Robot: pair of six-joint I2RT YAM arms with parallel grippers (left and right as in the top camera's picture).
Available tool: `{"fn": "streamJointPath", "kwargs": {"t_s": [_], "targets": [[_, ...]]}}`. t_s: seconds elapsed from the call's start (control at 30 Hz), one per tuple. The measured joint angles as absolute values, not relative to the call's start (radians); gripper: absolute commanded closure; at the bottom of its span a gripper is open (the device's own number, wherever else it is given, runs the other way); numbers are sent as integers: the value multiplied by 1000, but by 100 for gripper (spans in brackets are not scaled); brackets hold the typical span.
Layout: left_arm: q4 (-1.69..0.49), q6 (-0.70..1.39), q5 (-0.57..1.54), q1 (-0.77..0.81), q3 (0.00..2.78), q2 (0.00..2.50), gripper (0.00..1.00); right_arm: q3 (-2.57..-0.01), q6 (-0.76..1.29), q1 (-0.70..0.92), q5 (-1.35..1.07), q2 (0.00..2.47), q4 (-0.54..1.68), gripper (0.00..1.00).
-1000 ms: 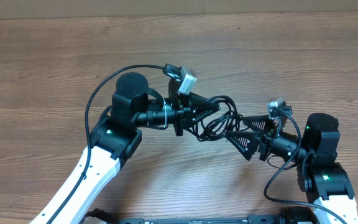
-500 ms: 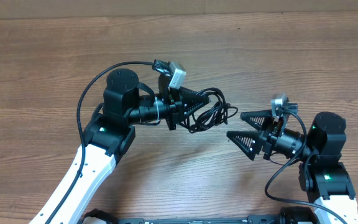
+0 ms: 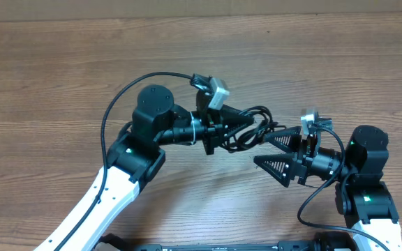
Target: Untangle cables
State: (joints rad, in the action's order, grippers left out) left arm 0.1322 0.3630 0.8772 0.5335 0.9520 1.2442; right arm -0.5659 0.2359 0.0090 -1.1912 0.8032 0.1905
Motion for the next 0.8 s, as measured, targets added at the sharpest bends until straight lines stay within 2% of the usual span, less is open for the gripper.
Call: {"fn": "streamJointPath", "kwargs": {"t_s": [0.2,0.33,0.43,0.63,0.8], "targets": [[150,367,854,569,952,1243,96,-566,236,9,-1198,803,191,6],[153,367,838,603,953,1243,96,-566,239,9,-1194,803,191,13],[154,367,832,626,953,1243,96,-566,241,9,-1184,803,191,23],[157,367,825,655,953,1243,96,-566,246,9,-1149,803,192,34],[157,367,822,666,953,1243,96,-566,278,9,-1095,803,191,36]]}}
